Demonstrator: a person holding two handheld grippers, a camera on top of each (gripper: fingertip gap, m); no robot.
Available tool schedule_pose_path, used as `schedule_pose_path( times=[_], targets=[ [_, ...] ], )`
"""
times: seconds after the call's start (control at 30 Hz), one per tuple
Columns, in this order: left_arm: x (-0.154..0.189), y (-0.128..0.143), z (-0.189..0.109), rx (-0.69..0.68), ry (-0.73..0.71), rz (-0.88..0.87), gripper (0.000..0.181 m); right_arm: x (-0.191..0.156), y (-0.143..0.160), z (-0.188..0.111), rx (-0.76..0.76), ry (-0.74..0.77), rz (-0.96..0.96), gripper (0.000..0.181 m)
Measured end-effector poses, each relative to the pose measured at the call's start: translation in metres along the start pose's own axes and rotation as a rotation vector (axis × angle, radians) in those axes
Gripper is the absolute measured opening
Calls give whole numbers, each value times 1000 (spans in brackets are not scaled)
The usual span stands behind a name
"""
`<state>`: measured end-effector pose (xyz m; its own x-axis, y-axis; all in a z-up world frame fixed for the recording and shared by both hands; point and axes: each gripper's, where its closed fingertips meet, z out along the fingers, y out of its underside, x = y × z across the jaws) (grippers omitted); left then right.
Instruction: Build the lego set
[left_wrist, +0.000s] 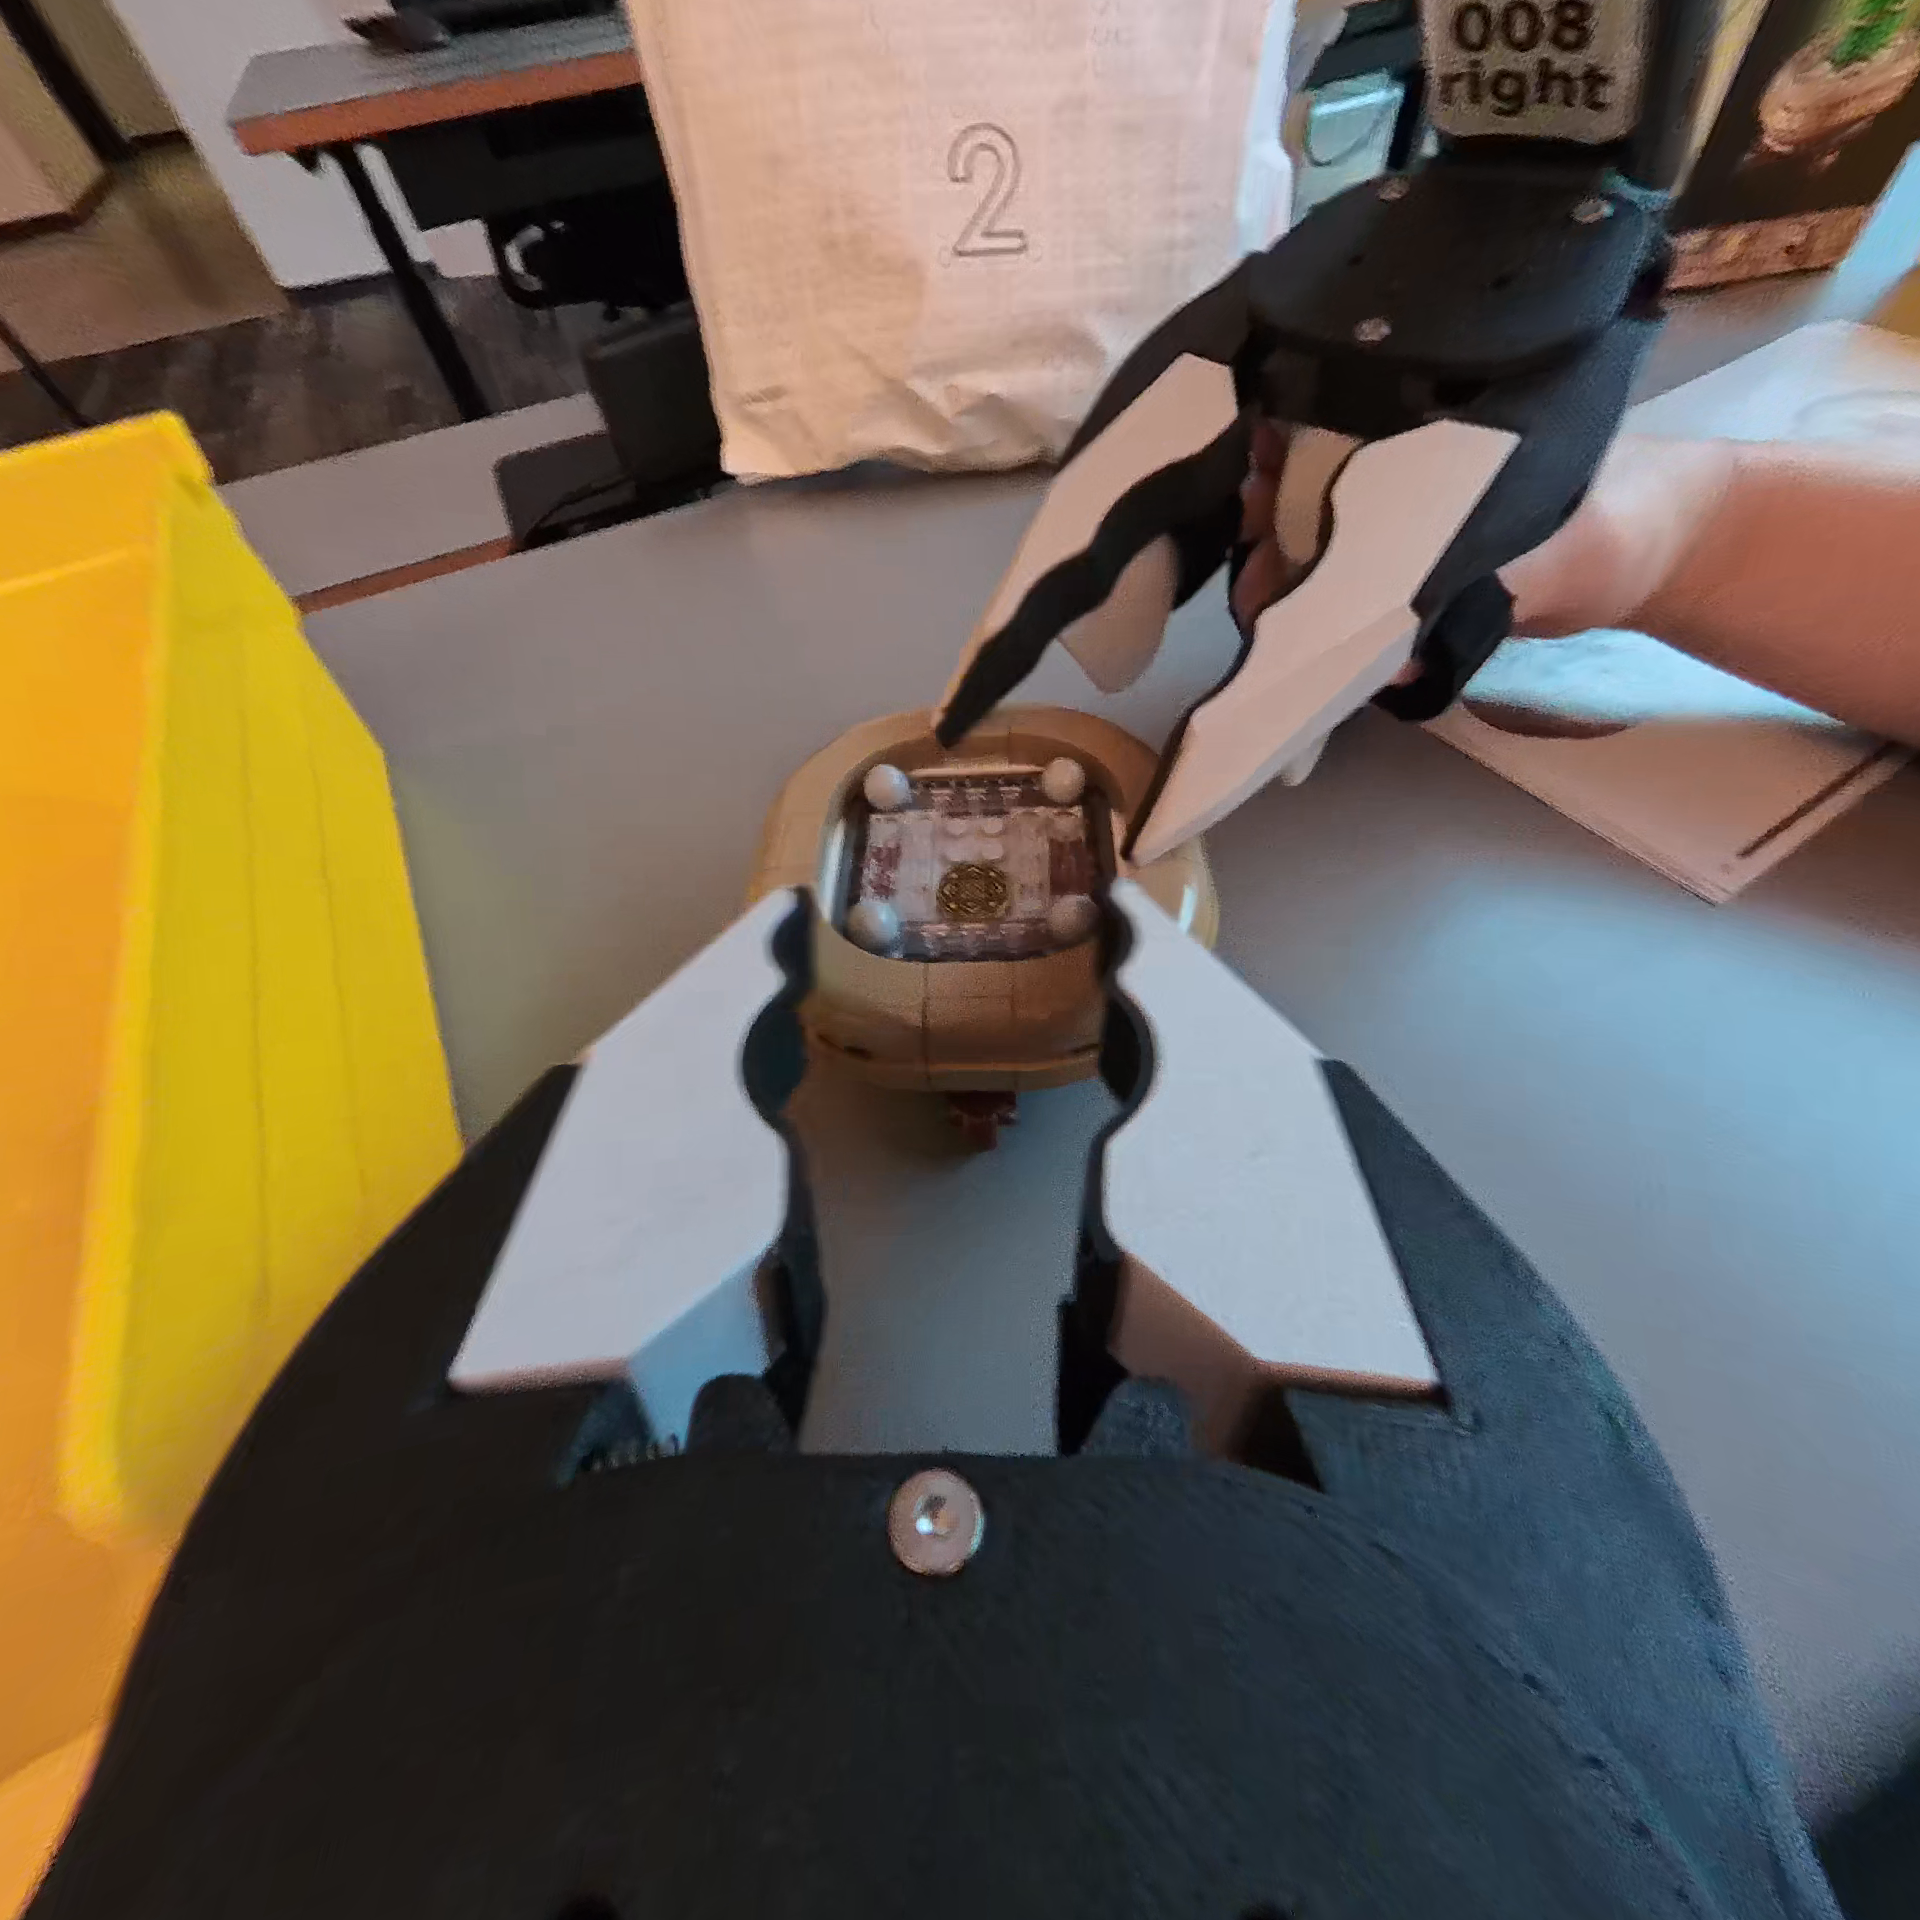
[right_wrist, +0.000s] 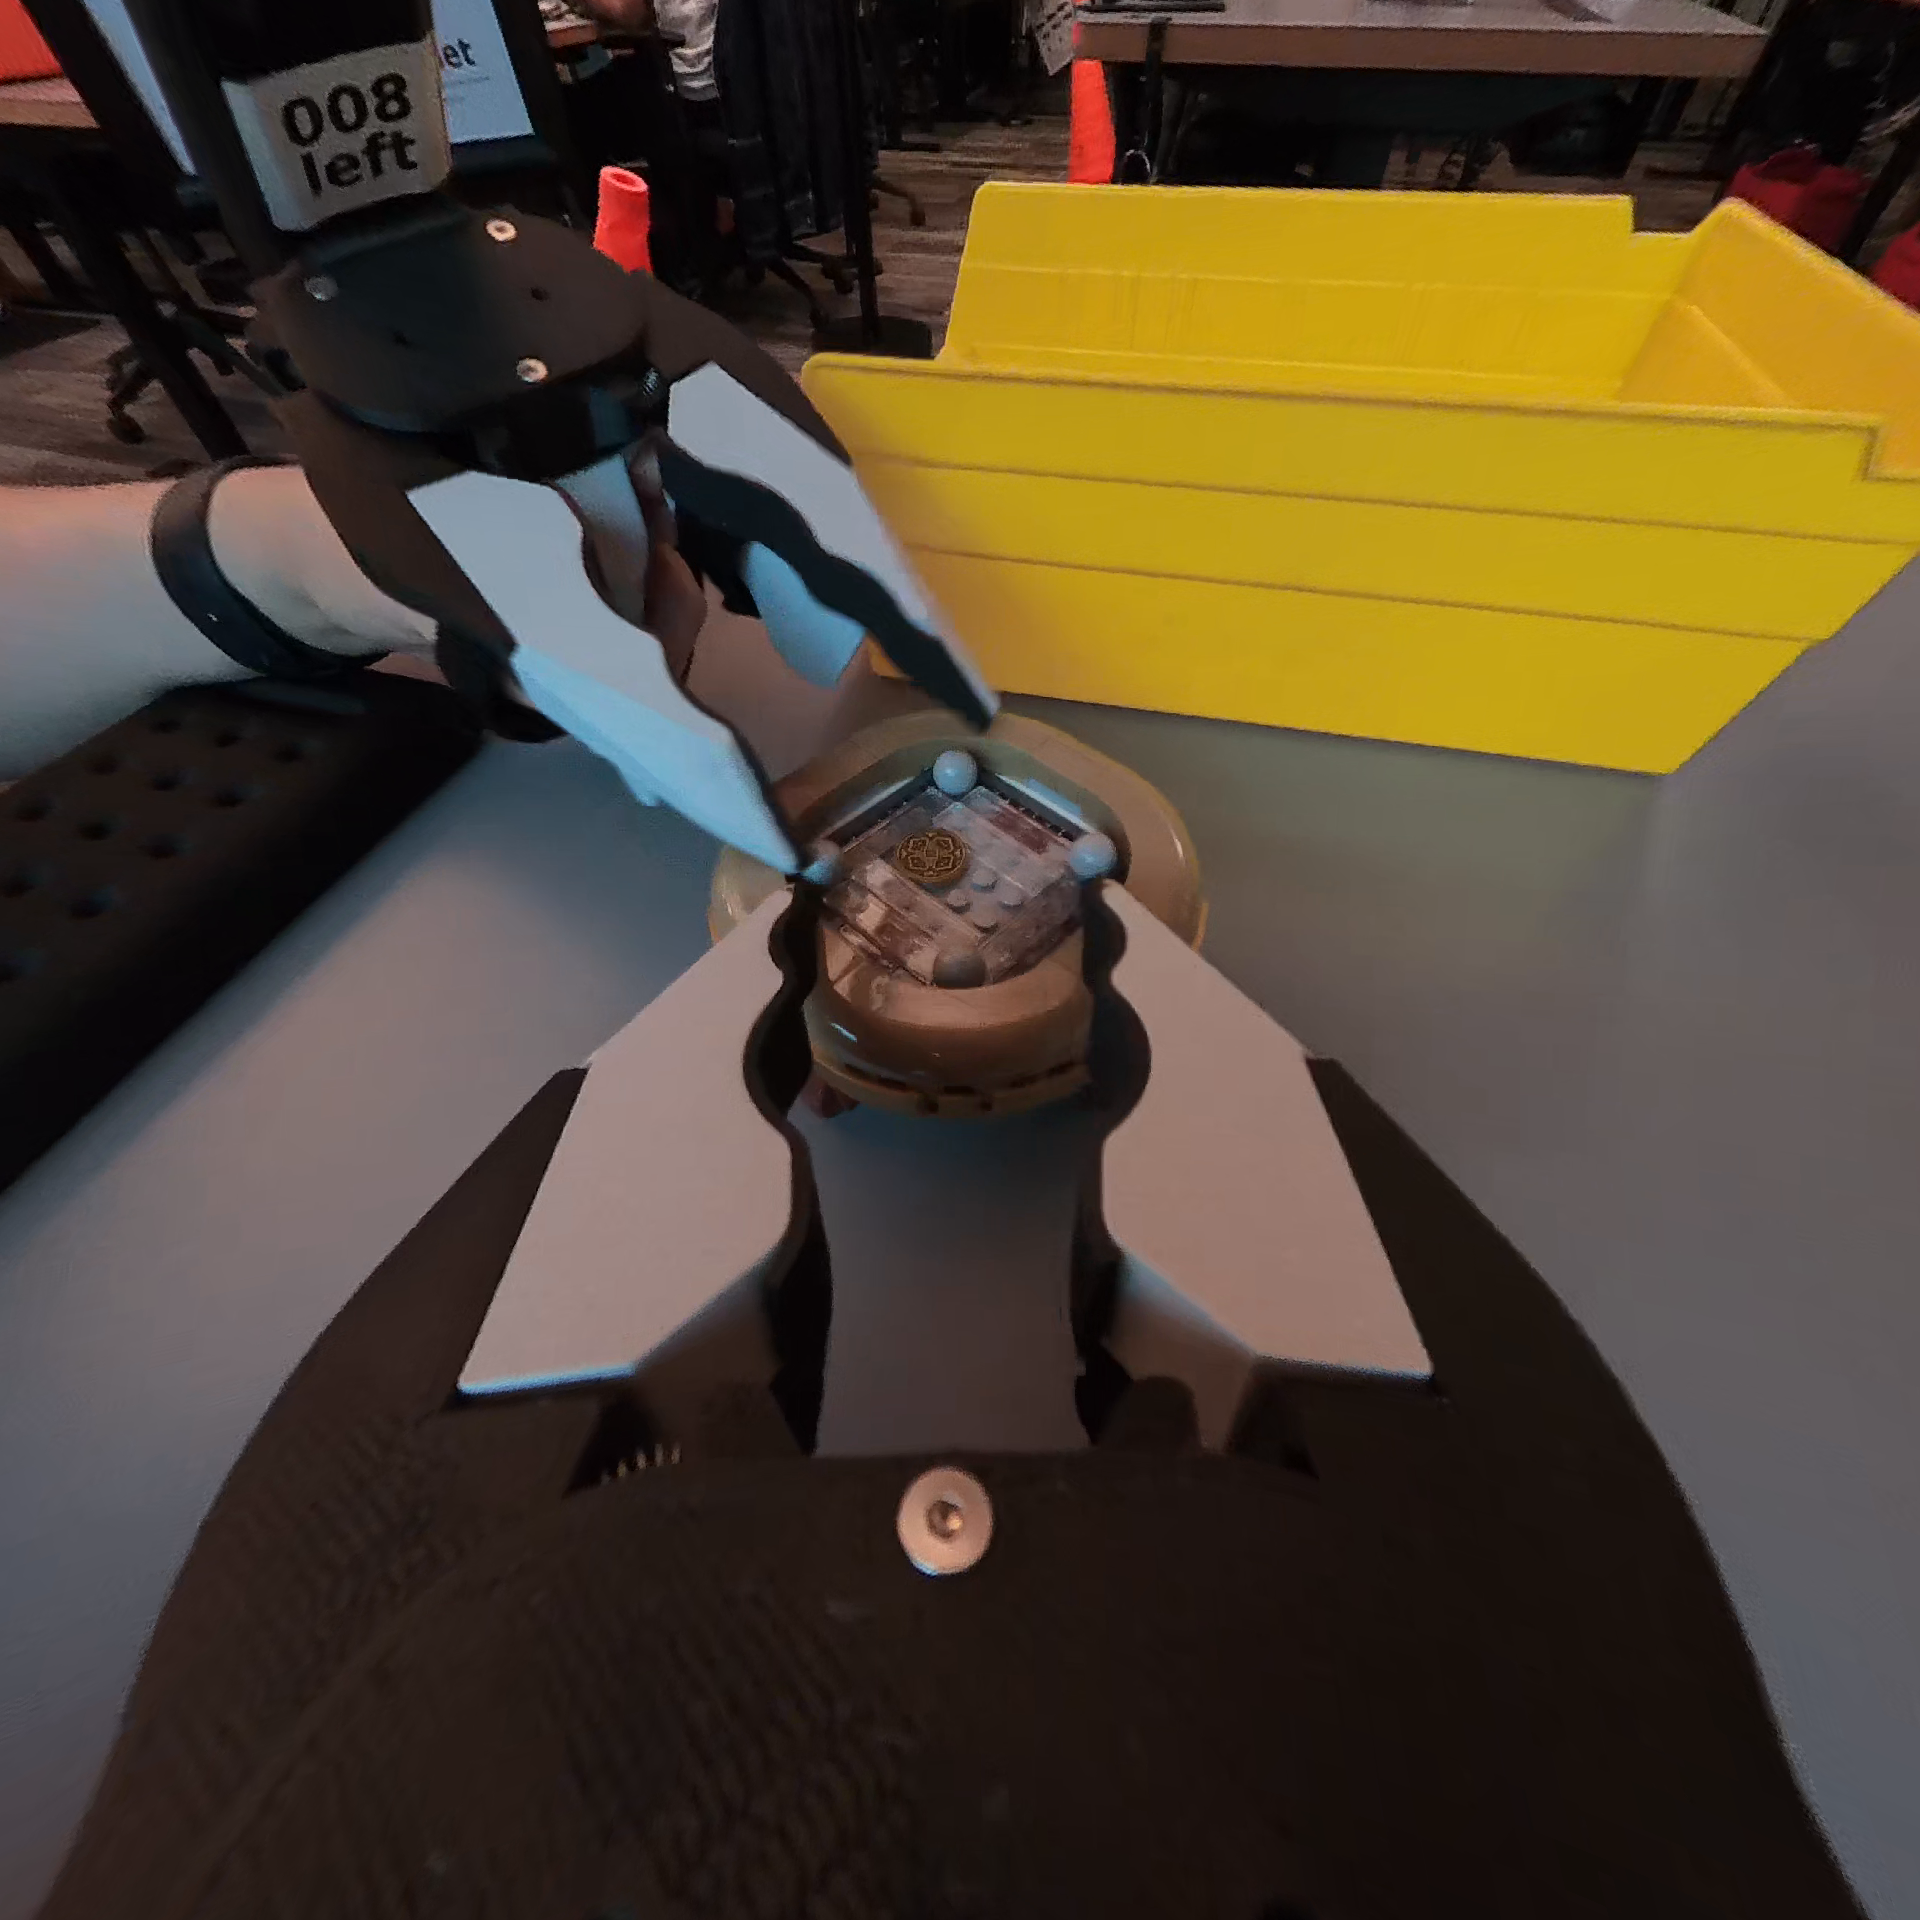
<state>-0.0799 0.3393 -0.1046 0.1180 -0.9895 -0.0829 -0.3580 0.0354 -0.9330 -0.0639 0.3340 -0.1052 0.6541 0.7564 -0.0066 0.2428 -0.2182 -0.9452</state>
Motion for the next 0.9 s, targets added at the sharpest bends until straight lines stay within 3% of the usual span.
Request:
schedule_pose_path(
  times=[0.03,0.07,0.13,0.37,0.9],
  targets=[
    [-3,-3,-1,18,-21,3,80,6,-1,0,4,46,-21,67],
    [0,-6,-3,36,-5,4,88,10,-2,0,7,81,-36,78],
    [8,-13,-7,87,42,-1,85,5,-1,-2,-1,52,-35,72],
    [-2,-4,-3,64,36,-70,83,2,-4,-3,26,1,-3,71],
    [4,5,5,-8,8,61,90,0,1,0,11,-8,-4,72]
  ],
)
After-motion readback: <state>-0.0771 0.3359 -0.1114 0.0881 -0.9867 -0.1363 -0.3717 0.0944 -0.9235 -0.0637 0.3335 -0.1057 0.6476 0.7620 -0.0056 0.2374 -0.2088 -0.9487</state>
